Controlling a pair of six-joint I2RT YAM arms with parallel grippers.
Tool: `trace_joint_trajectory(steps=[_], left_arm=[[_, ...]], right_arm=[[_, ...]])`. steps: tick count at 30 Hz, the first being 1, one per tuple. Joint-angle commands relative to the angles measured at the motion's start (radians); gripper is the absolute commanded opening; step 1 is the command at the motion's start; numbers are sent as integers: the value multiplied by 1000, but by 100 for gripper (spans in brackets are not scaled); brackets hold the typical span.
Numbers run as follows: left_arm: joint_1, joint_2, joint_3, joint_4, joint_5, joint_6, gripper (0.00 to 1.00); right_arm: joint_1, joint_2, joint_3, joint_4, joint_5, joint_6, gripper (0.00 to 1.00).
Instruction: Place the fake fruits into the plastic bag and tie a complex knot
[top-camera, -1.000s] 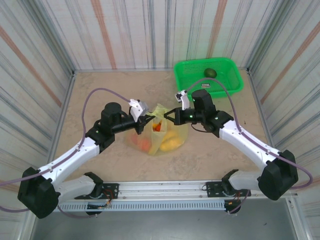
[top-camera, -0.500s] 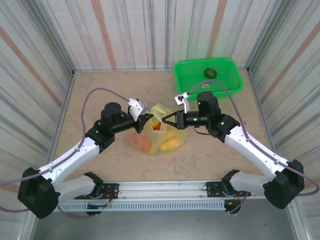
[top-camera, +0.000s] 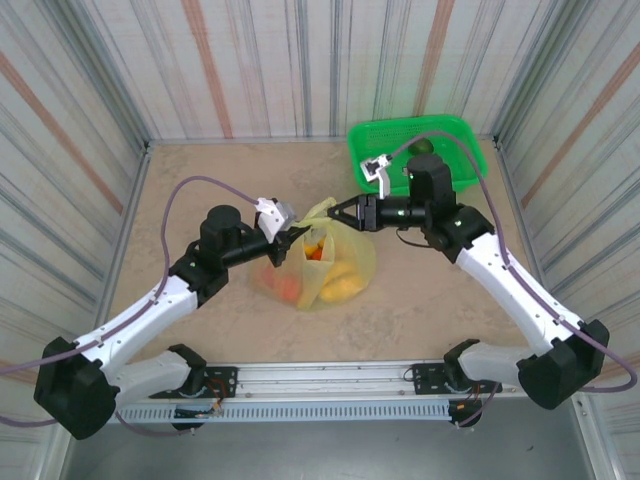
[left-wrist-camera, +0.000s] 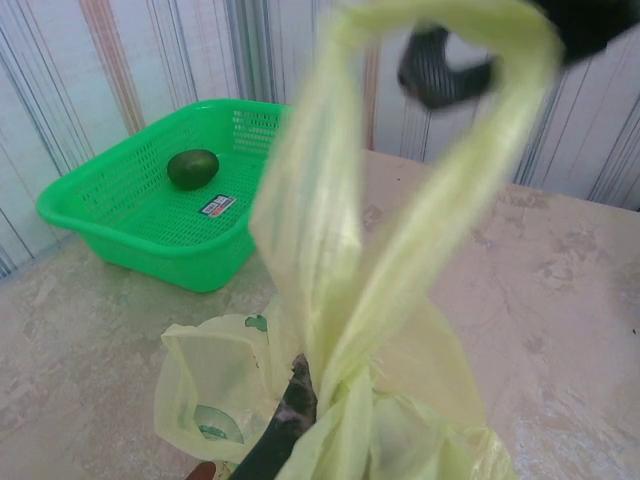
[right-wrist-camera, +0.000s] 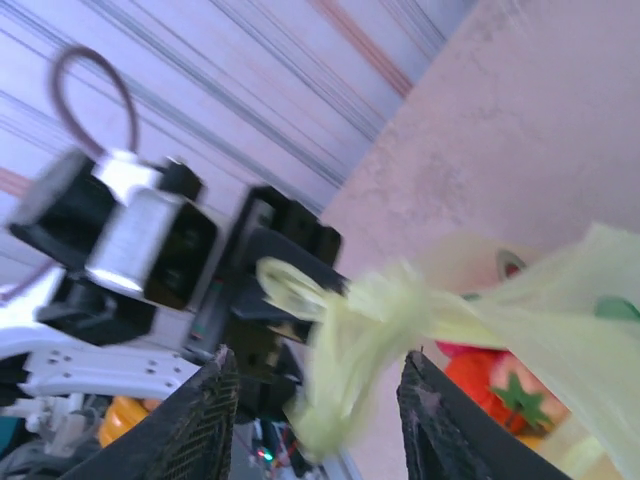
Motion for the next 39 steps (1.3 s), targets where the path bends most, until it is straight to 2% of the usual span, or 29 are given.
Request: trace_joint_trajectory(steps=[1,4,7,11,13,16,17,18,22,27,30,35,39], left_arm=[[-6,-24,-16,30,24,28,0],[-6,-23,-14,30,25,29,0],[-5,-26,-14,30,24,29,0],[-6,-30,-16,30,20,30,0],[-6,-30,-17,30,19,29,0],[-6,-28,-16,30,12,28,0],[-6,-26,-14,27,2,24,0],[-6,-24,-10,22,-4,22,0],[-5,-26,-11,21,-34,8,0],[-5,-23,-11,23,-42,3,0],[-3,-19,-7,23,-42,0,0],[-3,-26,-10,24,-56,-7,0],[-1,-16,-9,25,-41,-16,0]], right_arm=[[-23,38,72,-61,-108,15,57],[-25,95,136,-107,-121,27,60],[-24,137,180,-200,-70,-17,58],[-21,150,173,-247,-56,-45,47],[-15,147,164,-249,-56,-48,36],[-12,135,147,-240,-53,-46,8],[-12,125,133,-222,-68,-43,2],[-7,111,112,-192,-91,-33,0],[48,59,33,-142,-130,-80,0],[98,43,-61,-154,-64,-147,0],[100,71,-115,-114,36,-134,0],[132,110,-188,4,184,-102,9],[143,140,-185,65,274,-75,8]])
